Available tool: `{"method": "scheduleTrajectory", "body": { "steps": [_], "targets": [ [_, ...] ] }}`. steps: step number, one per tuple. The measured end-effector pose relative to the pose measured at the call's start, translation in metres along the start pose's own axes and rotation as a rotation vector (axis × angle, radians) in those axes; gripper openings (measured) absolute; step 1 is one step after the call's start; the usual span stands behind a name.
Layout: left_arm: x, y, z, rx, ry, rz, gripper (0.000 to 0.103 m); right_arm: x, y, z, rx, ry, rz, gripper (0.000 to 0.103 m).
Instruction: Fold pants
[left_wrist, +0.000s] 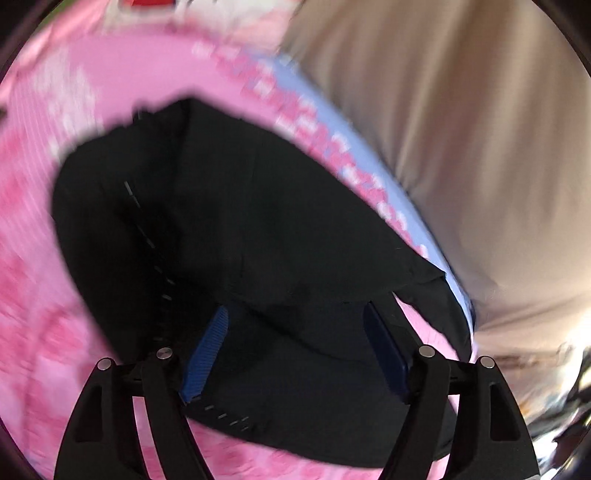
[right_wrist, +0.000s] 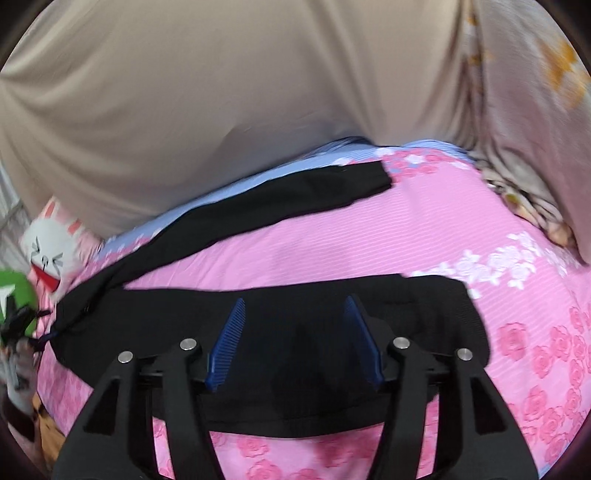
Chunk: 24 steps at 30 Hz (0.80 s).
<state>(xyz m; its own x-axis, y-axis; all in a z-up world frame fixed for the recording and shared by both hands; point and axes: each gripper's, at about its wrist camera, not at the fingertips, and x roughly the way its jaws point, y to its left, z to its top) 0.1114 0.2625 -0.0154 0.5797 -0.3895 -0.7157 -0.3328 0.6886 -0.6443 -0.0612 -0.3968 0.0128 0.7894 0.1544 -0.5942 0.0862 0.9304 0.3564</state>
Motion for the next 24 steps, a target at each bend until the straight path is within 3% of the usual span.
{"method": "scheduleTrajectory", "body": {
  "steps": [2, 5, 7, 8, 13, 16, 21, 23, 24],
  "targets": [
    [0.021, 0.005, 0.006, -0.073, 0.05, -0.003, 0.073, 0.008, 0.01, 0.003, -0.012, 0.007, 0.007, 0.059],
    [0.031, -0.002, 0.021, -0.099, 0.037, 0.001, 0.071, 0.027, 0.018, 0.017, -0.025, 0.019, 0.016, 0.063],
    [0.028, -0.008, 0.033, -0.082, 0.032, -0.014, 0.036, 0.044, 0.022, 0.031, -0.03, 0.025, 0.008, 0.068],
    [0.025, -0.01, 0.04, -0.062, 0.033, -0.032, 0.004, 0.05, 0.022, 0.037, -0.029, 0.024, 0.004, 0.068],
    [-0.032, -0.01, 0.064, -0.013, -0.045, -0.126, 0.002, 0.077, 0.03, 0.061, -0.021, 0.032, 0.024, 0.068],
    [-0.076, -0.007, 0.065, 0.039, -0.085, -0.139, 0.002, 0.089, 0.045, 0.068, -0.006, 0.051, 0.115, 0.069],
    [-0.096, 0.005, 0.06, 0.089, -0.086, -0.085, 0.002, 0.141, 0.078, 0.074, 0.076, 0.162, 0.289, 0.075],
    [-0.092, 0.012, 0.056, 0.097, -0.081, -0.062, 0.002, 0.16, 0.081, 0.074, 0.12, 0.192, 0.309, 0.075],
    [-0.091, 0.016, 0.055, 0.096, -0.078, -0.059, 0.002, 0.172, 0.08, 0.076, 0.148, 0.206, 0.274, 0.075]
  ]
}}
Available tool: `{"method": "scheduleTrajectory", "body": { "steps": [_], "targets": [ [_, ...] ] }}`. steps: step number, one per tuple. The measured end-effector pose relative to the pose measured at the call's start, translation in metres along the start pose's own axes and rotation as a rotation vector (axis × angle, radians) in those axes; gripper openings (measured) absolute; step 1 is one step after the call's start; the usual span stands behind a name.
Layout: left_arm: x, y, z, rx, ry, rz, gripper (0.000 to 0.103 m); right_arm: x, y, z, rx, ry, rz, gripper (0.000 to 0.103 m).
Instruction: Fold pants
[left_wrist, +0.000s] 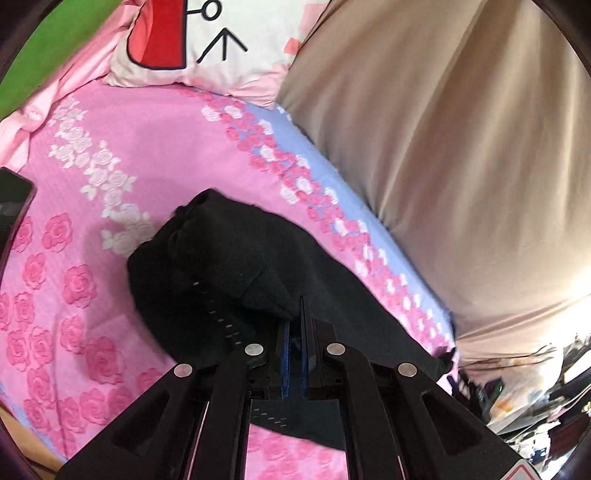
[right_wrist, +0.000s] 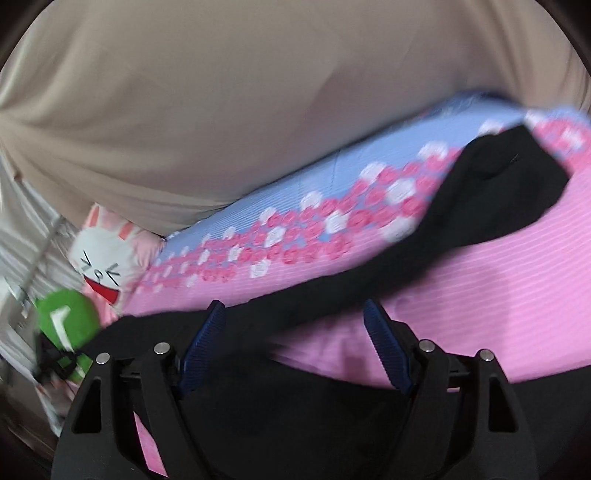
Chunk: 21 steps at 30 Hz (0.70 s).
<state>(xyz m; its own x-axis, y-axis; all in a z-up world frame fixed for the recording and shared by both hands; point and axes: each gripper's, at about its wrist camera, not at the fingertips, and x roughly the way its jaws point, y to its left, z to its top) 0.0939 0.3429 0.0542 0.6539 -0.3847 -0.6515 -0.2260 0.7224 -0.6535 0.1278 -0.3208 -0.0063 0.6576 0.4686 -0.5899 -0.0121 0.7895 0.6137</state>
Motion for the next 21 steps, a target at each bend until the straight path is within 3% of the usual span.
{"method": "scheduleTrajectory", "body": {
  "steps": [3, 6, 8, 11, 15, 18, 21],
  "targets": [
    [0.006, 0.012, -0.004, -0.024, 0.025, 0.003, 0.002, 0.013, -0.021, 0.005, 0.111, 0.007, -0.17, 0.075],
    [0.01, 0.027, -0.011, -0.022, 0.043, 0.026, 0.002, -0.011, -0.045, 0.004, 0.218, -0.081, -0.173, 0.075],
    [0.014, 0.029, -0.012, -0.009, 0.047, 0.043, 0.002, -0.022, -0.054, 0.01, 0.217, -0.116, -0.241, 0.075],
    [0.018, 0.03, -0.013, -0.005, 0.047, 0.066, 0.002, -0.04, -0.071, 0.023, 0.243, -0.191, -0.436, 0.075],
    [0.02, 0.033, -0.013, -0.013, 0.043, 0.088, 0.002, -0.059, -0.109, 0.025, 0.355, -0.256, -0.599, 0.076],
    [0.02, 0.033, -0.013, -0.02, 0.045, 0.091, 0.003, -0.08, -0.147, 0.011, 0.486, -0.286, -0.567, 0.076],
    [0.021, 0.034, -0.013, -0.017, 0.049, 0.104, 0.003, -0.086, -0.169, 0.003, 0.53, -0.269, -0.519, 0.076]
  ]
}}
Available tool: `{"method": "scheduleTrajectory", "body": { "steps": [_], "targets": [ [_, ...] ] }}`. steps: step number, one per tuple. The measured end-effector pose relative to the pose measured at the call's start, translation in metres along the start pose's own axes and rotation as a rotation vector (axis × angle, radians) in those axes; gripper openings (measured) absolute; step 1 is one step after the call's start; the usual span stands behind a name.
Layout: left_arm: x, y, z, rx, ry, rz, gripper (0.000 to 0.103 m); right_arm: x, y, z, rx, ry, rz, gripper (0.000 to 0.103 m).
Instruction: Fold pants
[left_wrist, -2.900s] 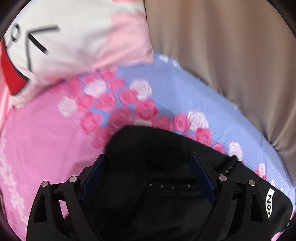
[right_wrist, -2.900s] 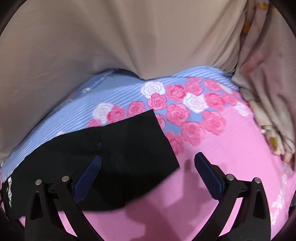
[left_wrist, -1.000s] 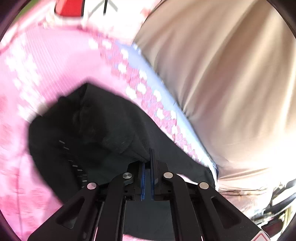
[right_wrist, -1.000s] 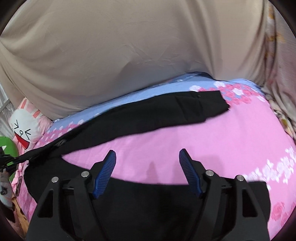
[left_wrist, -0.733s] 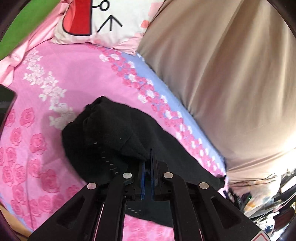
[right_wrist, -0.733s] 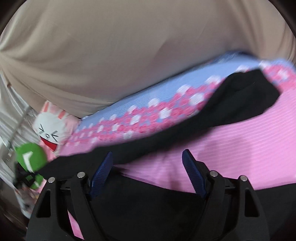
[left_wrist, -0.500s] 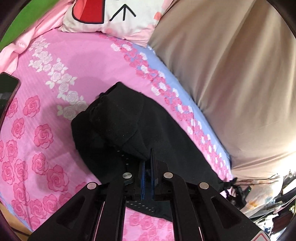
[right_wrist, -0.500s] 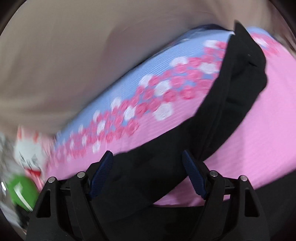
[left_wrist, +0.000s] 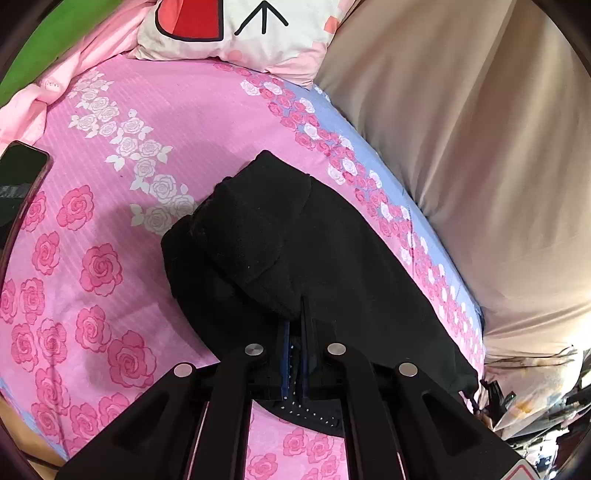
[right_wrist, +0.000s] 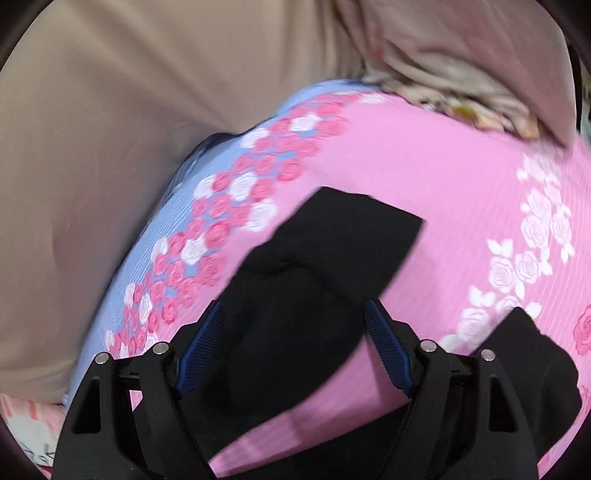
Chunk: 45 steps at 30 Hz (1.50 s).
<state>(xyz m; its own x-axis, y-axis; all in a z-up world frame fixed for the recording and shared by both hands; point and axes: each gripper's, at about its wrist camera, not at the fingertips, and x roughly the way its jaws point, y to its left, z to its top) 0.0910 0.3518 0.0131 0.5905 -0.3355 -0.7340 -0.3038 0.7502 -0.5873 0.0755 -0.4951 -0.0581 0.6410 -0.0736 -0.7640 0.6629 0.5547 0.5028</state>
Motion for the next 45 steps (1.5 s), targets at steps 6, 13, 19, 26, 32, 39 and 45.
{"method": "scheduleTrajectory", "body": {
  "steps": [6, 13, 19, 26, 32, 39, 45],
  "targets": [
    [0.003, -0.002, -0.002, 0.006, -0.01, 0.034, 0.003, -0.028, -0.046, 0.002, 0.138, -0.017, 0.109, 0.076],
    [0.008, -0.009, -0.001, 0.023, -0.019, 0.073, 0.003, -0.005, -0.033, 0.016, 0.037, 0.034, 0.144, 0.078],
    [0.007, -0.027, 0.018, 0.053, -0.04, 0.075, 0.003, -0.005, 0.001, 0.035, -0.068, 0.059, 0.242, 0.012],
    [-0.024, -0.048, 0.029, 0.128, -0.077, 0.054, 0.003, -0.152, 0.004, 0.044, -0.275, -0.107, 0.34, 0.011],
    [0.005, 0.0, 0.006, 0.123, 0.022, 0.188, 0.003, -0.119, -0.077, -0.009, -0.285, 0.034, 0.135, 0.011],
    [0.007, 0.011, -0.001, 0.125, 0.024, 0.209, 0.005, -0.129, -0.099, -0.023, -0.244, 0.007, 0.142, 0.011],
    [-0.016, 0.019, -0.016, 0.122, 0.021, 0.198, 0.009, -0.163, -0.104, -0.036, -0.262, -0.046, 0.163, 0.018]
  ]
}}
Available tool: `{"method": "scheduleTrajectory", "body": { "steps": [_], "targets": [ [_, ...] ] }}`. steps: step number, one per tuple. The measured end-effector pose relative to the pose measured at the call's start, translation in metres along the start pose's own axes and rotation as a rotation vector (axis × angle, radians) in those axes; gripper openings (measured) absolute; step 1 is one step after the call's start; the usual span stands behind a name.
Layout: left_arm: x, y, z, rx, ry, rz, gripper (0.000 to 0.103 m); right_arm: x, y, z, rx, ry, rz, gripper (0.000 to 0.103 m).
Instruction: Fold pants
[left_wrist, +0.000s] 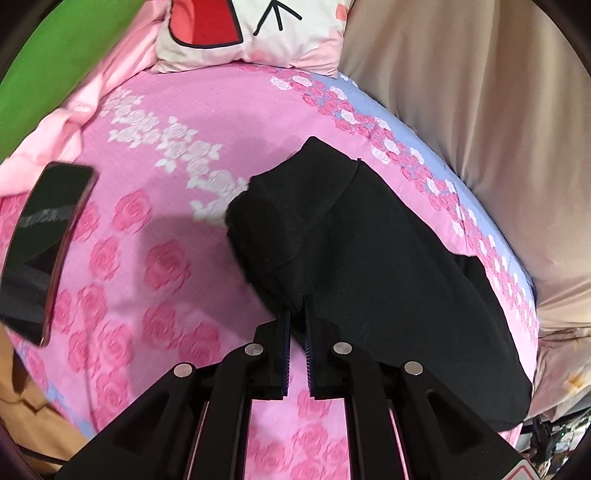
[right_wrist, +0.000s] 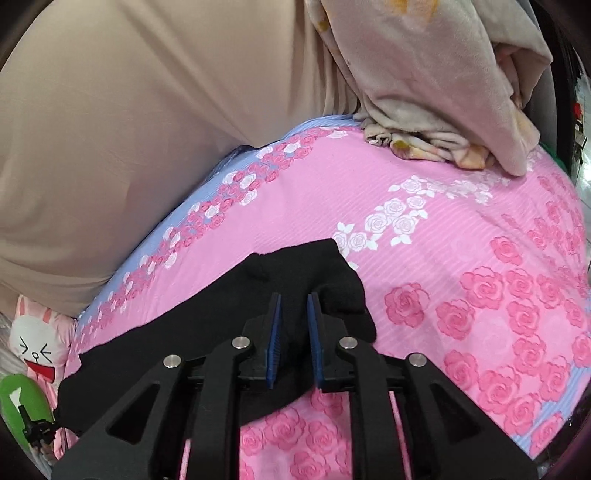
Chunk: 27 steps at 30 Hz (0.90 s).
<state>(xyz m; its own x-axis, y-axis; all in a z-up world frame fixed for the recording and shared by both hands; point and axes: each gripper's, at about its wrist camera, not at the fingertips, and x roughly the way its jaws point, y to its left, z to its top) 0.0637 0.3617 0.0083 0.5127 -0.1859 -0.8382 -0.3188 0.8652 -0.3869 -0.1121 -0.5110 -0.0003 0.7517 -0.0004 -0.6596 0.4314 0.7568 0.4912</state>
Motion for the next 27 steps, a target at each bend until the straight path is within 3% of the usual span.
{"method": "scheduleTrajectory", "body": {
  "steps": [2, 4, 6, 8, 9, 11, 14, 15, 16, 18, 20, 23, 27],
  "targets": [
    [-0.006, 0.001, -0.011, -0.001, -0.014, 0.017, 0.009, -0.003, 0.0, -0.011, -0.003, 0.009, -0.001, 0.028],
    [-0.01, -0.005, -0.022, 0.013, -0.015, -0.009, 0.022, -0.005, 0.001, -0.022, -0.002, 0.015, 0.008, 0.039],
    [-0.01, -0.015, -0.031, 0.011, -0.021, -0.057, 0.045, -0.005, 0.006, -0.034, 0.0, 0.021, 0.03, 0.041],
    [-0.007, -0.032, -0.041, 0.022, -0.022, -0.106, 0.054, -0.003, 0.013, -0.042, -0.013, 0.031, 0.046, 0.043],
    [-0.003, -0.041, -0.044, 0.03, -0.017, -0.129, 0.068, -0.002, 0.017, -0.048, -0.031, 0.034, 0.041, 0.045],
    [0.012, -0.058, -0.048, 0.033, -0.004, -0.15, 0.077, 0.0, 0.02, -0.054, -0.047, 0.037, 0.033, 0.05],
    [0.042, -0.07, -0.046, 0.019, 0.041, -0.125, 0.073, 0.001, 0.013, -0.057, -0.013, 0.039, 0.03, 0.056],
    [0.049, -0.069, -0.045, 0.005, 0.061, -0.126, 0.045, 0.0, 0.007, -0.057, 0.003, 0.037, 0.03, 0.056],
    [0.053, -0.066, -0.044, -0.003, 0.071, -0.098, 0.039, -0.003, 0.002, -0.056, 0.016, 0.03, 0.03, 0.056],
    [0.042, -0.06, -0.045, -0.007, 0.055, -0.125, 0.021, -0.008, -0.006, -0.052, 0.035, 0.022, 0.036, 0.056],
    [0.027, -0.053, -0.045, -0.006, 0.045, -0.144, 0.01, -0.011, -0.011, -0.048, 0.042, 0.015, 0.042, 0.056],
    [0.019, -0.042, -0.044, -0.021, 0.066, -0.147, 0.01, -0.006, -0.018, -0.036, 0.067, 0.01, 0.057, 0.056],
    [0.028, -0.046, -0.043, 0.004, 0.056, -0.064, 0.01, 0.018, -0.034, -0.025, 0.143, 0.054, 0.077, 0.062]
  ]
}}
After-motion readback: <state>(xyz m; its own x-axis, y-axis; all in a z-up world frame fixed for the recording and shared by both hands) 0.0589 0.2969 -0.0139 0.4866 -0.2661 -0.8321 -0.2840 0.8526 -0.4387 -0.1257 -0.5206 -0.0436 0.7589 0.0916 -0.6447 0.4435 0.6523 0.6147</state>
